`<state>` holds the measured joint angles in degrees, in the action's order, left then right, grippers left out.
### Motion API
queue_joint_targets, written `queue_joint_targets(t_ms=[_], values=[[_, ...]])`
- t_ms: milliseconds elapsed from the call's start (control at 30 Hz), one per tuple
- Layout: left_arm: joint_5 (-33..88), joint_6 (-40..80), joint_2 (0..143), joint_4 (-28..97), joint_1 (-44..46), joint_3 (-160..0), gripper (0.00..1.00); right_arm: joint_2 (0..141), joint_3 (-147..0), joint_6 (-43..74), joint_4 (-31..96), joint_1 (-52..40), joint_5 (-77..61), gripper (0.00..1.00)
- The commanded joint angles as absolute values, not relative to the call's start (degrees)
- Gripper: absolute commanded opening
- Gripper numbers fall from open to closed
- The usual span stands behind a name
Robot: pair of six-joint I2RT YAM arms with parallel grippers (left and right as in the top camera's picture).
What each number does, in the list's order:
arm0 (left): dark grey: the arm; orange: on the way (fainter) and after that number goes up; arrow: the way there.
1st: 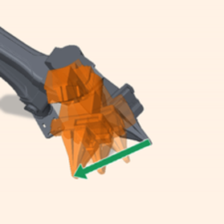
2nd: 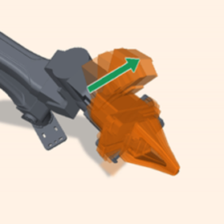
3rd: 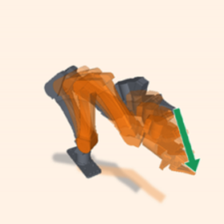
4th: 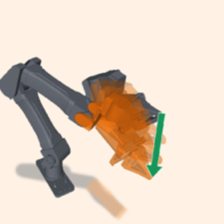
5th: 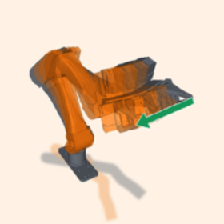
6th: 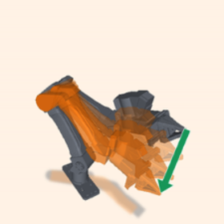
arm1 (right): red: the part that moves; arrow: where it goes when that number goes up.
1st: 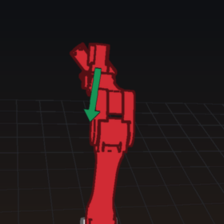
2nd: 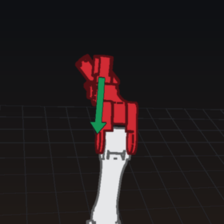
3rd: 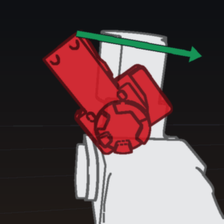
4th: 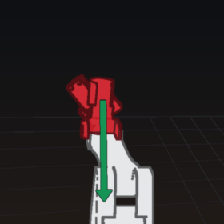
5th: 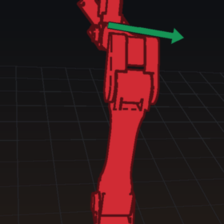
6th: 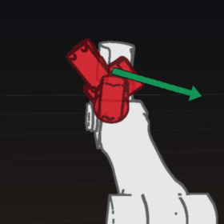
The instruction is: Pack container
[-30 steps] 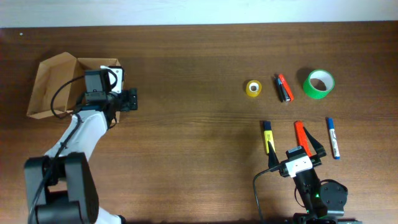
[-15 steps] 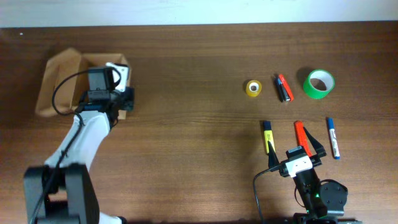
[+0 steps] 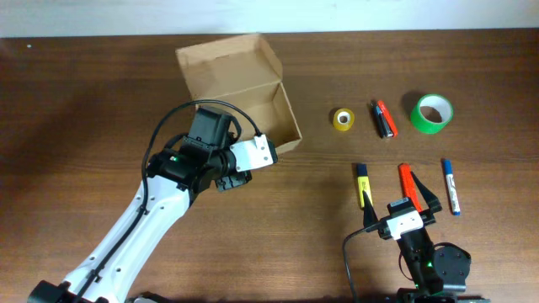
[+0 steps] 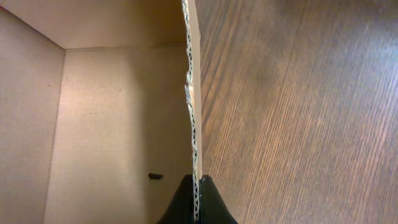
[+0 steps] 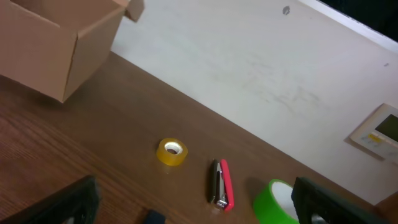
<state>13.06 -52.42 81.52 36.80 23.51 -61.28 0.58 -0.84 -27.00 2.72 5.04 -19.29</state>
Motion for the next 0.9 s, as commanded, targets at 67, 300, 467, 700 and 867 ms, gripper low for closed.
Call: queue_joint_targets(t_ms=[67,300,467,700,867], values=[[18.3,-60.3,84.4,38.6,23.6,-61.9,0.01,0.1,-0.3,-26.8,2.7,4.9,-18.8,0.99],[18.2,-60.3,94.3,38.0,21.3,-61.9,0.01,0.1,-0.3,-26.8,2.7,4.9,-18.8,0.99],[18.3,-60.1,94.7,38.0,17.3,-61.9,0.16,0.1,-0.3,-26.8,2.7,4.9,-18.8,0.99],[19.1,-58.6,93.5,38.0,17.2,-62.6,0.63,0.1,-0.3,-26.8,2.7,4.9,-18.8,0.99],[22.3,-45.3,81.8,38.2,17.2,-67.4,0.87,0.1,-0.3,-26.8,2.7,4.9,-18.8,0.99]])
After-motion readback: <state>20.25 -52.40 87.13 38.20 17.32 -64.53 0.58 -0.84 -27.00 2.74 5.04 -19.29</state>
